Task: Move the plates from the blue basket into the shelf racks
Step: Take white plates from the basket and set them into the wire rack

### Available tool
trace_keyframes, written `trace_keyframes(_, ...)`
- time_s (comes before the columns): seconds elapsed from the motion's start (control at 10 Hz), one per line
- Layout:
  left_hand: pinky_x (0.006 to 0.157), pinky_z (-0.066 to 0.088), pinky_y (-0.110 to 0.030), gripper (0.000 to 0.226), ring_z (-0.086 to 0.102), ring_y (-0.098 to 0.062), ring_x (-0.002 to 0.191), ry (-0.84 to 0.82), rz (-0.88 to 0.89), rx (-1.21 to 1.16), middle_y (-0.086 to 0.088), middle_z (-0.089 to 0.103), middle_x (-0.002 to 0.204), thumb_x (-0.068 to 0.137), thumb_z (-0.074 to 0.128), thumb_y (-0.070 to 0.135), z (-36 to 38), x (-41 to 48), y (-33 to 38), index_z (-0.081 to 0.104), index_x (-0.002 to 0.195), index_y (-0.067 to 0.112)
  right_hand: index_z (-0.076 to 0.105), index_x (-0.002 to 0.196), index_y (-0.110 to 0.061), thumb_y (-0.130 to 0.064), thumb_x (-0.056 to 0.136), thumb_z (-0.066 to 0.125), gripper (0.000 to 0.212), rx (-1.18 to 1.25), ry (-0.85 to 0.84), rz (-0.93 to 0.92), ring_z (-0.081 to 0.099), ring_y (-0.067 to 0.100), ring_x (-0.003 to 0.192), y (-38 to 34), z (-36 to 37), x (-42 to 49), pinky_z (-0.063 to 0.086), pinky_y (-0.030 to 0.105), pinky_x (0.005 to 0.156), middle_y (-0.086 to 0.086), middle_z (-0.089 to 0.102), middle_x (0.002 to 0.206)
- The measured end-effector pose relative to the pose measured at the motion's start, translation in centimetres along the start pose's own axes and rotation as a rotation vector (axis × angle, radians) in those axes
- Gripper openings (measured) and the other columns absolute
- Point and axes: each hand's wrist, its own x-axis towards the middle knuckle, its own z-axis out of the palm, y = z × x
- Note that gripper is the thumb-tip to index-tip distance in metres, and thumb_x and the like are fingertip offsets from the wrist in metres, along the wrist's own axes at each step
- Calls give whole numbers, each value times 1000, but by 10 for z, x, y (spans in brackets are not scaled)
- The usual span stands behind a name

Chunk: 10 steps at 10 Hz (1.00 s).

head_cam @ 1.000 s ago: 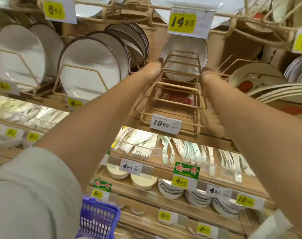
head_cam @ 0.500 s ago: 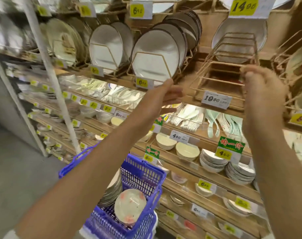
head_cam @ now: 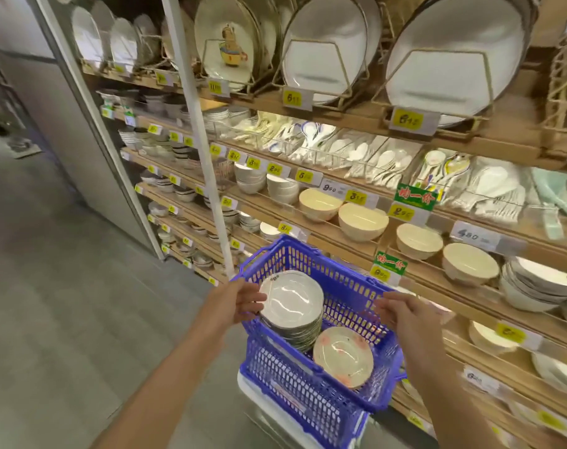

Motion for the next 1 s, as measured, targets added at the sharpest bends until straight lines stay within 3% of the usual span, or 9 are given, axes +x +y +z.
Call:
trace_keyframes(0.3,65,52,-30,21,66,-20,72,29,-223,165,-7,74,81,96,49,19,-46,75,-59,66,91,7,67,91,-8,-3,90,48,19,-232,-80,234,69,25,78,80,69,33,54,40,73,10,72,82)
trace_keyframes(0.4,61,49,-29,21,63,-20,70,35,-250,226,-10,72,87,96,47,19,-40,111,-63,64,95,6,64,95,-6,-4,93,44,20,-258,-120,324,66,26,79,101,93,55,52,37,70,14,70,88)
trace_keyframes(0.5,50,42,-24,17,56,-17,59,36,-270,315,-7,66,75,94,47,15,-30,147,-61,61,85,9,62,92,-5,-8,94,44,18,-280,-135,413,61,23,76,117,114,75,46,28,60,12,67,86)
trace_keyframes(0.6,51,38,-24,23,50,-19,58,-5,-217,482,-6,59,69,91,45,14,-19,183,-58,56,71,13,55,67,-3,5,91,42,27,-326,-157,519,47,18,57,133,127,96,35,22,48,10,53,65)
trace_keyframes(0.7,63,37,-31,22,47,-22,68,-26,-137,653,-9,55,73,92,45,17,-9,220,-56,53,71,12,43,62,-9,8,90,40,33,-349,-169,610,31,15,52,145,132,111,22,26,48,9,39,57)
trace_keyframes(0.8,67,37,-31,21,48,-21,73,-78,-86,793,-5,55,76,93,44,19,3,250,-57,53,75,13,51,71,-9,0,92,47,23,-349,-153,659,48,20,59,146,135,118,45,33,55,12,53,68)
trace_keyframes(0.9,73,36,-29,12,52,-20,87,-152,-59,909,0,57,88,94,48,22,15,274,-60,53,86,16,56,84,-7,-2,91,50,10,-324,-126,705,56,24,75,148,142,127,54,41,79,15,58,87)
trace_keyframes(1.0,78,42,-36,11,57,-28,94,-248,-42,1011,-6,61,91,94,50,21,28,302,-63,53,86,14,57,102,-5,-5,91,49,13,-350,-107,739,58,24,86,163,152,137,53,43,84,17,60,99)
